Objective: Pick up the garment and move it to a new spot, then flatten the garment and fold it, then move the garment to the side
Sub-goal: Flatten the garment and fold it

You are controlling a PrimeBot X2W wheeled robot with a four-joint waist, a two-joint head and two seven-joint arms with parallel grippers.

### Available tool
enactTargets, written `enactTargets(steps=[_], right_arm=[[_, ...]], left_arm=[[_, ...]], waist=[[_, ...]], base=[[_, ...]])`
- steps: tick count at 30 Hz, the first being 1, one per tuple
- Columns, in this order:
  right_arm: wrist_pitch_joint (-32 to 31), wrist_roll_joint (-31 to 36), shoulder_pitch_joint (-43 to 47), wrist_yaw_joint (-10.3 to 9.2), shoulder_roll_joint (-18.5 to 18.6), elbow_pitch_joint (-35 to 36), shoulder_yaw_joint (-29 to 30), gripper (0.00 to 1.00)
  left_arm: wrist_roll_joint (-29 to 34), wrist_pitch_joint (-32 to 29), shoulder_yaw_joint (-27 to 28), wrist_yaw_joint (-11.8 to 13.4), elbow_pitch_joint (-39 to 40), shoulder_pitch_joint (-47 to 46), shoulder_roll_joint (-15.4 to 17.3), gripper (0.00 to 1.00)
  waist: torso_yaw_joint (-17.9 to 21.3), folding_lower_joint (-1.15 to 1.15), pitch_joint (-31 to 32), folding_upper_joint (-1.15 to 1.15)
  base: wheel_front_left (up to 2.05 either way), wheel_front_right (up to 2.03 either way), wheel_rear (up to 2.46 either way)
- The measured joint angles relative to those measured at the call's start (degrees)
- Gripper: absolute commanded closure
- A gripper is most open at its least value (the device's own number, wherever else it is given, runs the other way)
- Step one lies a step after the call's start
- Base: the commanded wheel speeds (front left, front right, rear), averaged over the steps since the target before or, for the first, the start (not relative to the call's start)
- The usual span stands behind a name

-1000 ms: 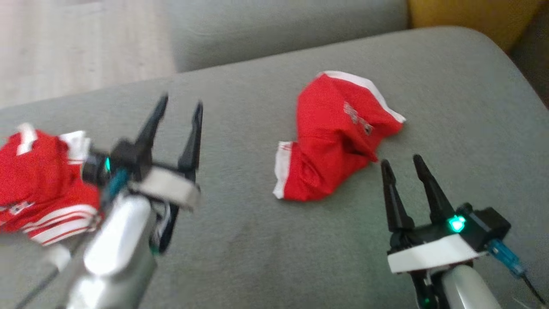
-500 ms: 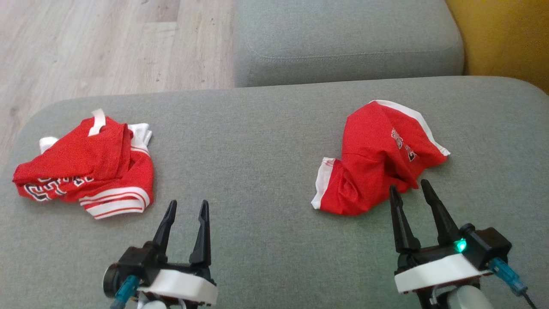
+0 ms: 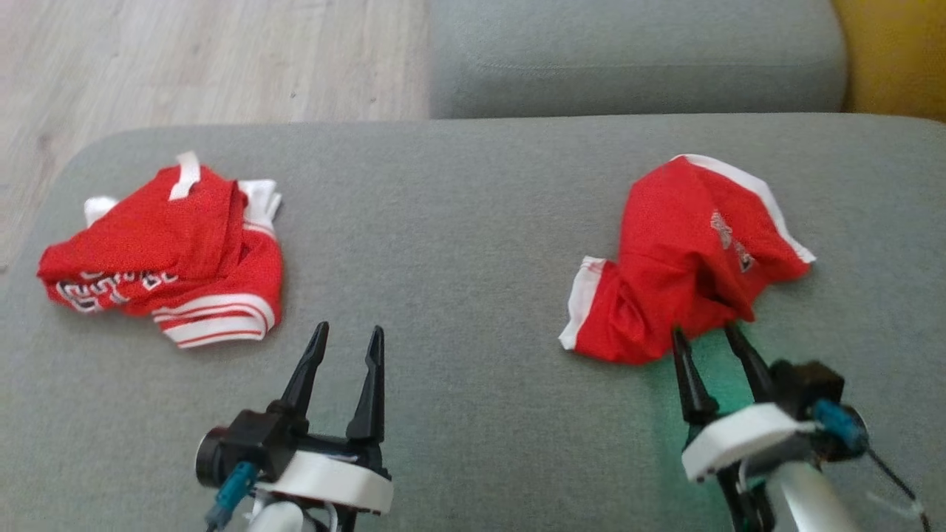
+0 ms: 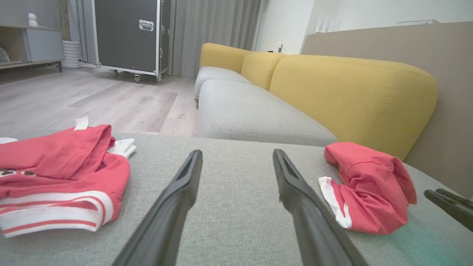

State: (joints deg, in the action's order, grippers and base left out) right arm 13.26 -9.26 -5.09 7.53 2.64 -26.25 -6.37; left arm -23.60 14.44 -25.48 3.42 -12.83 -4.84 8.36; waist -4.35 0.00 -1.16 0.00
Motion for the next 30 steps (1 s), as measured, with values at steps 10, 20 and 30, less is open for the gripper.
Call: enactTargets(steps=[10,20,30], right_arm=[[-3.9,-1.7,-12.4,0.00,0.1,-19.4,2.0,0.00],[0.0,6.9,-19.2,0.00,0.1,-25.1,5.9,1.00],[0.4,16.4,-18.8,0.00,0.1,-11.7,16.1,1.00]], left_arm=[[1.0,0.0,1.4,-1.8,-0.7,-2.0,-1.9,0.00],[1.6,0.0,3.4,-2.4,-1.5,-1.9,-3.0,0.00],[2.0,0.0,4.1,-3.0,-1.2,1.3,-3.9,0.00]], waist=[[-4.2,0.01,-3.4,0.00],[-4.6,0.00,-2.0,0.00],[-1.4,-0.01,2.4,0.00]], base=[[0.00,0.00,0.00],[0.00,0.00,0.00],[0.00,0.00,0.00]])
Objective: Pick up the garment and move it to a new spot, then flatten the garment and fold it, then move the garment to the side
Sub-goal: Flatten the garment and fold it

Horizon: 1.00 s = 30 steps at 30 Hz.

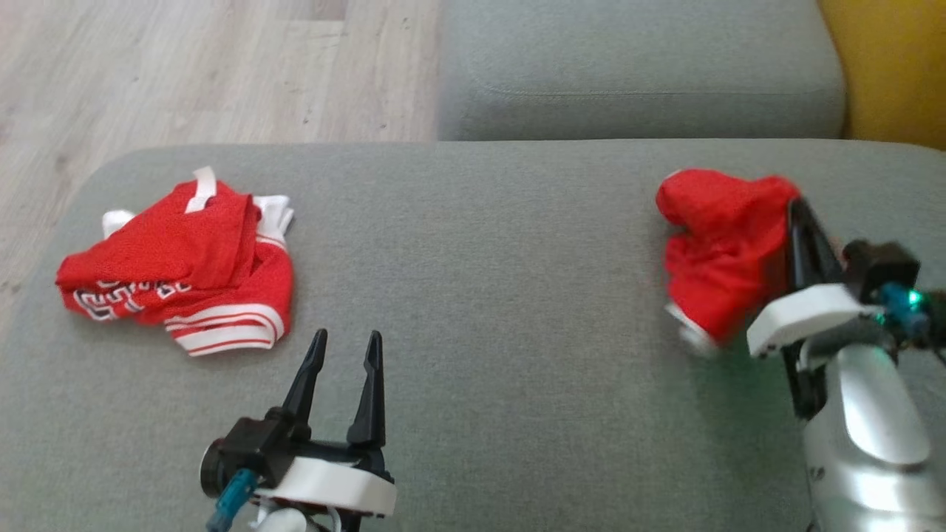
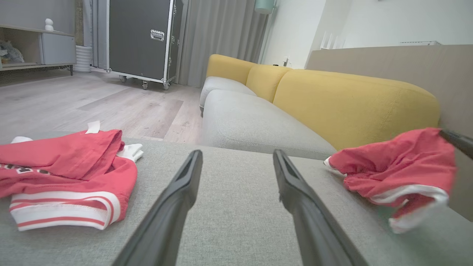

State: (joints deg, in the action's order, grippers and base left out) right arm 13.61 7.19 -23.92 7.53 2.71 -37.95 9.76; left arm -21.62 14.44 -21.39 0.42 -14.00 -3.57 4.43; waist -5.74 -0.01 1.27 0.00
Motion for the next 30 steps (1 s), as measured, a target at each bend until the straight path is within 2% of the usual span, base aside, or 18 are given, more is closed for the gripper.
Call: enactTargets(steps=[4,7,11,12,13,17,22,25,30], right_arm=[[-2.6,1.4,-0.2,0.00,0.1,6.0,-1.1,1.00],[-5.2,5.0,-1.0,0.00,0.1,9.1,-1.8,1.00],[-8.9,11.4,-3.9,0.00,1.9,7.5,-2.9,1.00],[-10.2,12.9,-3.9,0.00,2.9,5.8,-2.7,0.07],[-11.2,14.0,-3.8,0.00,3.5,4.1,-1.7,0.00],[-11.1,16.2,-2.2,0.00,3.5,1.9,4.1,0.00],[-5.4,16.3,-0.6,0.00,0.8,3.7,7.5,0.00],[-2.6,13.5,1.2,0.00,0.3,5.8,6.8,0.00],[-0.4,0.2,7.0,0.00,0.3,10.0,-1.1,0.00]], left_arm=[[0.0,0.0,0.8,-0.3,0.4,0.2,-0.4,0.00],[0.5,0.0,0.9,-0.5,0.4,0.2,-0.5,0.00],[0.5,0.0,0.9,-1.0,0.4,0.1,-0.9,0.00],[0.5,0.0,0.9,-1.0,0.3,0.1,-0.9,0.00],[0.5,0.0,0.8,-1.0,0.3,0.1,-0.9,0.00],[0.5,0.0,1.1,-1.5,0.2,0.1,-1.1,0.00],[0.5,0.0,1.9,-1.4,0.2,0.1,-1.2,0.00],[0.5,0.0,2.9,-1.4,0.3,0.1,-1.2,0.00],[1.0,0.0,3.0,-1.4,0.7,0.2,-1.2,0.00]], waist=[[0.9,0.00,0.3,0.00],[0.8,0.01,-0.1,0.00],[-0.3,0.01,-0.5,0.00],[-0.6,0.01,-0.6,0.00],[-0.9,0.01,-0.7,0.00],[-1.9,0.01,-0.7,0.00],[-1.6,0.00,-0.1,0.00],[-0.7,0.01,0.4,0.00],[1.0,0.00,1.1,0.00]], base=[[0.00,0.00,0.00],[0.00,0.00,0.00],[0.00,0.00,0.00],[0.00,0.00,0.00],[0.00,0.00,0.00],[0.00,0.00,0.00],[0.00,0.00,0.00],[0.00,0.00,0.00],[0.00,0.00,0.00]])
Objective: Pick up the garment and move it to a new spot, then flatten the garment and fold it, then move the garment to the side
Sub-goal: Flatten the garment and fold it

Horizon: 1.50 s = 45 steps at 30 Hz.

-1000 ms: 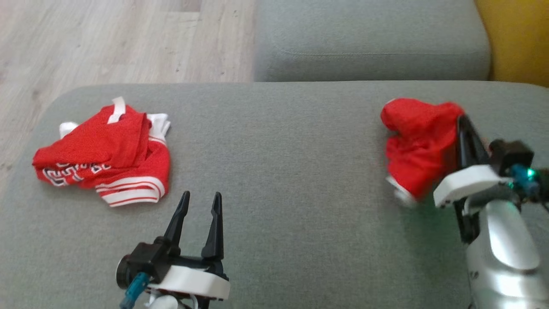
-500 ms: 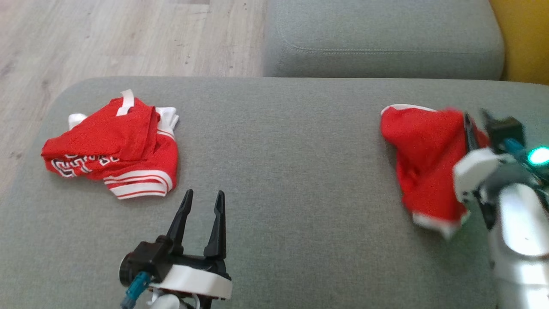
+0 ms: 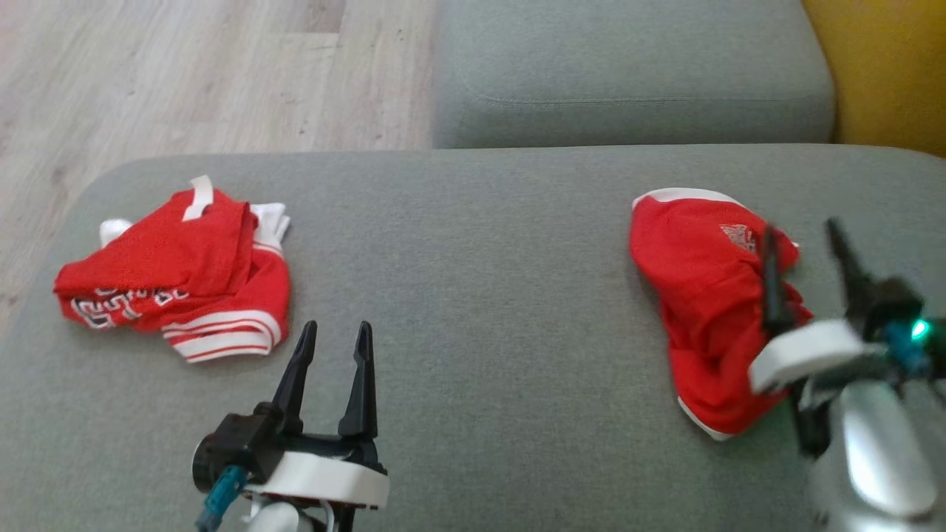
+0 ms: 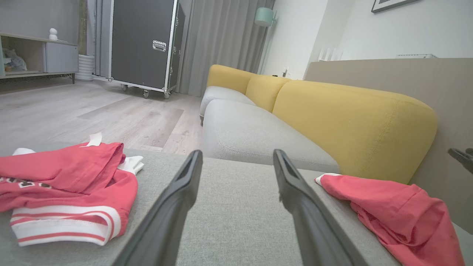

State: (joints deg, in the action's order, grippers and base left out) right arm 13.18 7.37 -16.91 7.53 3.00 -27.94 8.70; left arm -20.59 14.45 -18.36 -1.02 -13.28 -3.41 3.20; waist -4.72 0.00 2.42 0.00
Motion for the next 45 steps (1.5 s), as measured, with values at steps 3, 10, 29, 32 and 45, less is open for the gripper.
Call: enactTargets(steps=[3,10,29,32,45], right_arm=[[0.0,-4.8,5.8,0.00,-0.2,3.1,-4.5,0.00],[0.0,-7.9,15.5,0.00,-0.3,4.6,-8.3,0.00],[-9.5,-8.0,3.8,0.00,-0.3,-8.6,-7.8,0.00],[-10.2,-6.7,-0.2,0.00,-0.3,-12.8,-5.1,0.00],[-7.3,-3.6,-12.5,0.00,0.0,-32.3,3.6,1.00]], left_arm=[[0.0,0.0,0.0,0.0,0.2,0.0,0.0,0.00],[0.4,0.0,-0.1,0.0,0.3,0.1,-0.1,0.00],[0.5,0.0,-2.2,-0.7,-0.7,0.0,-0.1,0.00],[0.5,0.0,-2.5,-0.7,-0.7,-0.4,-0.1,0.00],[-0.1,0.0,-4.6,-0.5,-0.7,-2.5,-0.1,0.00]], waist=[[1.1,0.00,0.3,0.00],[2.0,0.00,0.2,0.00],[-3.2,0.00,-2.3,0.00],[-4.3,0.01,-3.4,0.00],[-8.7,0.01,-6.9,0.00]], base=[[0.00,0.00,0.00],[0.00,0.00,0.00],[0.00,0.00,0.00],[0.00,0.00,0.00],[0.00,0.00,0.00]])
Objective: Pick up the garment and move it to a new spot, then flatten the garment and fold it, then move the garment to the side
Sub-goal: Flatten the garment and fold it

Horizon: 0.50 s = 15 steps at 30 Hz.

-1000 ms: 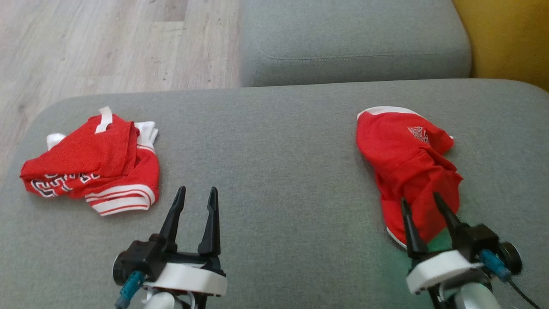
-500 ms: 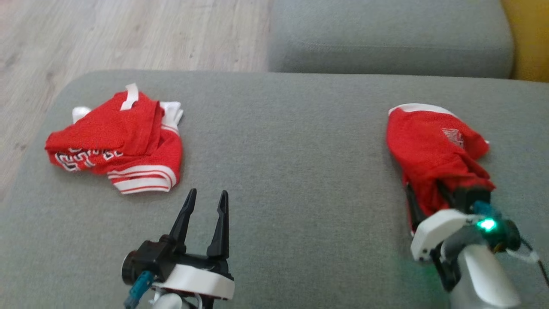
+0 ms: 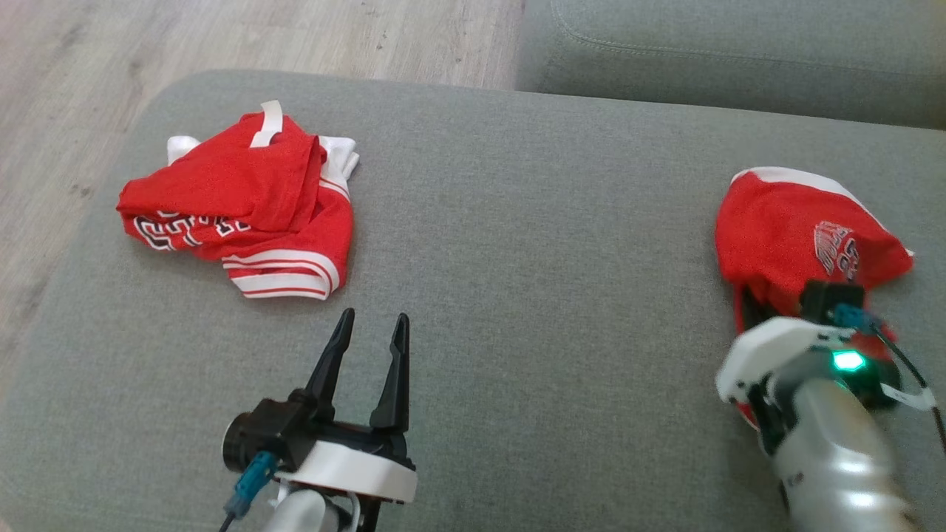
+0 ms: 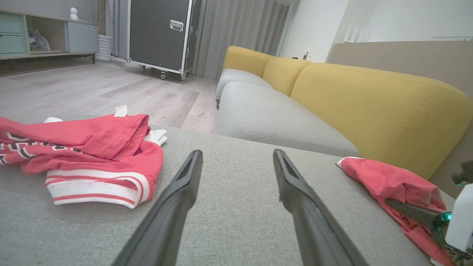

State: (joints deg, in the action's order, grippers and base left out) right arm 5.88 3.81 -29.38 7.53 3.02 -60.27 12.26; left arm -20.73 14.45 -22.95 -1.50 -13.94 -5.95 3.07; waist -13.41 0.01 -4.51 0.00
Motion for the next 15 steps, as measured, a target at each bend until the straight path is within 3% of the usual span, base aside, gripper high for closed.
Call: enactTargets(steps=[4,7,10,14,15], right_arm=[[6.3,-10.8,-4.0,0.00,0.0,-2.1,-9.7,1.00],[7.8,-21.1,-6.2,0.00,0.1,2.4,-18.9,1.00],[8.3,-27.1,-7.4,0.00,0.1,7.1,-23.0,1.00],[8.4,-27.3,-9.3,0.00,0.1,7.2,-25.1,1.00],[8.5,-25.9,-10.1,0.00,0.1,5.4,-25.5,0.85]], left_arm=[[-0.6,0.0,-0.3,0.3,-0.1,-0.2,0.0,0.00],[-0.6,0.0,-0.9,0.4,-0.1,-0.2,0.0,0.00],[-0.7,0.0,-1.4,0.5,-0.1,-0.2,0.0,0.00],[-1.2,0.0,-1.7,0.5,0.4,-0.3,0.0,0.00],[-1.2,0.0,-1.7,0.5,0.4,-0.3,0.0,0.00]], waist=[[-0.3,-0.01,0.4,0.00],[-0.5,-0.01,0.8,0.00],[-1.0,-0.01,1.0,0.00],[-2.0,-0.01,0.4,0.00],[-2.4,-0.01,0.2,0.00]], base=[[0.00,0.00,0.00],[0.00,0.00,0.00],[0.00,0.00,0.00],[0.00,0.00,0.00],[0.00,0.00,0.00]])
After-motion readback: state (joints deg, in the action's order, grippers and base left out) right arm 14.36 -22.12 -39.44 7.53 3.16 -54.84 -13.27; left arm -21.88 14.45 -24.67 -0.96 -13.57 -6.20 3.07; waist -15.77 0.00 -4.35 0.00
